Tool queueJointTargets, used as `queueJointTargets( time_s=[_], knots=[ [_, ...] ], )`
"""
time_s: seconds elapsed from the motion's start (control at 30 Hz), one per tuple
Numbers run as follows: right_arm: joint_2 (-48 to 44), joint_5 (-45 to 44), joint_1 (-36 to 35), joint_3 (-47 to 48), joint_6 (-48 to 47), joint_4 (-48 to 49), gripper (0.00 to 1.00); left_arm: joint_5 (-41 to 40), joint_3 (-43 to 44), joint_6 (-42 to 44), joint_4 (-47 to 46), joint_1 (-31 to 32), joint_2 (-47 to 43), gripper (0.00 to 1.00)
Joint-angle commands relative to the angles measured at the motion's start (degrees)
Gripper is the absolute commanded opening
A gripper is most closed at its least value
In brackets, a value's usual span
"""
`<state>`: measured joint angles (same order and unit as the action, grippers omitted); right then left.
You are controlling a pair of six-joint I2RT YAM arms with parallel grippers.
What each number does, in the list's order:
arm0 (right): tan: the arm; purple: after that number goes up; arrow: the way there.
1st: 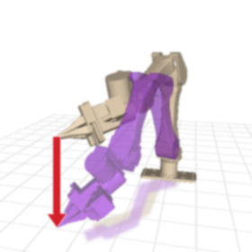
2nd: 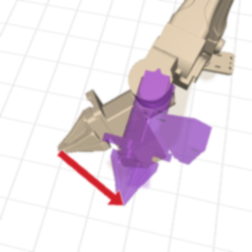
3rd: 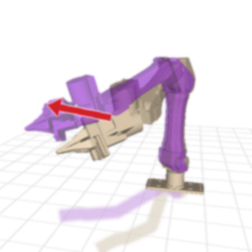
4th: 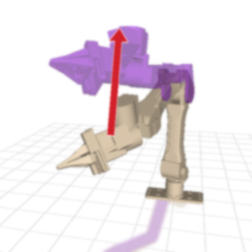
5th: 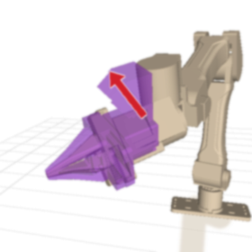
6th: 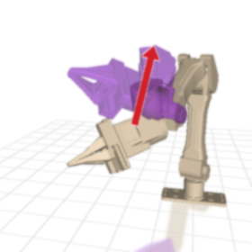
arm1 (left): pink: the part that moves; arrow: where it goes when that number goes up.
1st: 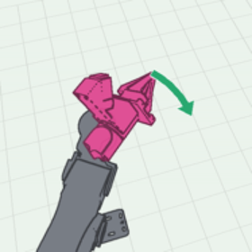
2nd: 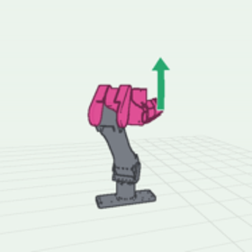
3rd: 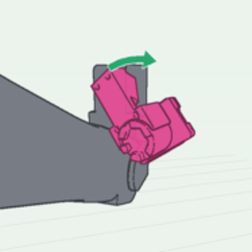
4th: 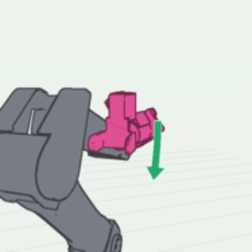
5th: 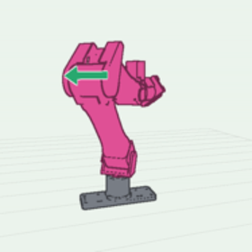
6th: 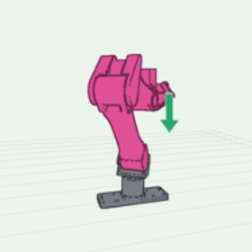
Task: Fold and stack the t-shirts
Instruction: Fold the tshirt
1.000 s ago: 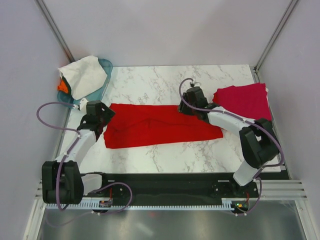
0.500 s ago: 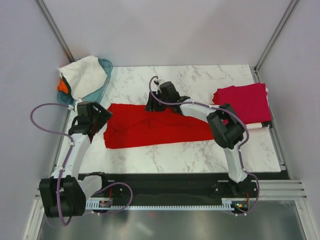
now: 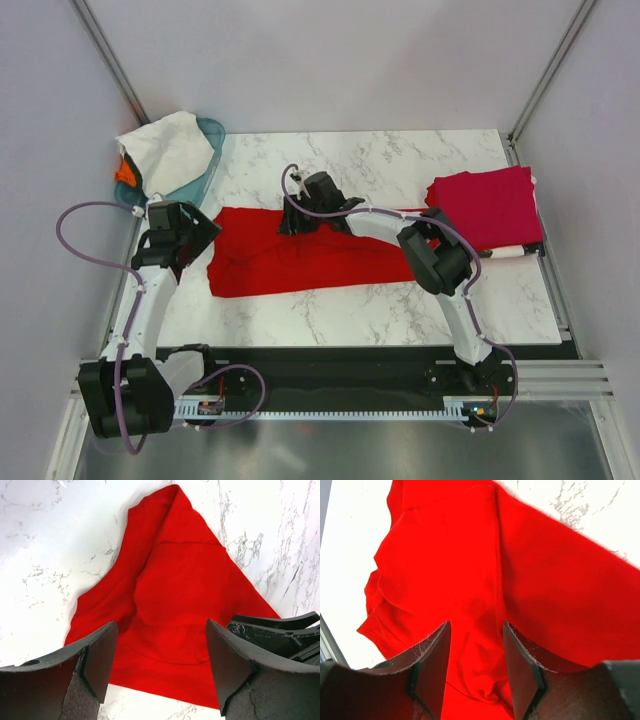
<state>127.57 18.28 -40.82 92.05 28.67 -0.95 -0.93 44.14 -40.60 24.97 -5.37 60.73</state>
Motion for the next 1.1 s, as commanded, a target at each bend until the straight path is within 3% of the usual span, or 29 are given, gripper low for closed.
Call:
queueJointTargets(
  time_s=[0.0, 0.2, 0.47, 0.8, 1.07],
  knots=[
    [-0.4, 1.9, -0.4, -0.2, -1.7, 1.0, 0.54, 0.7, 2.2, 3.2, 0.4, -0.5, -1.5, 0.78],
    [-3.2, -2.4, -0.6, -3.2, -2.4, 2.2, 0.56, 2.1, 2.1, 3.8, 0.5, -0.7, -2.3, 0.78],
    [0.7, -2.6, -0.2, 3.7, -3.3, -0.5, 0.59, 3.1, 2.6, 5.8, 1.1, -0.9, -3.5, 0.78],
    [8.7, 1.6, -0.2, 13.5, -0.9, -1.9, 0.56, 4.4, -0.5, 5.4, 1.8, -0.9, -7.1, 0.78],
    [10.8, 1.7, -0.3, 15.7, -1.0, -2.2, 0.50, 4.2, -0.6, 5.9, 2.0, -0.9, -6.9, 0.78]
  ],
)
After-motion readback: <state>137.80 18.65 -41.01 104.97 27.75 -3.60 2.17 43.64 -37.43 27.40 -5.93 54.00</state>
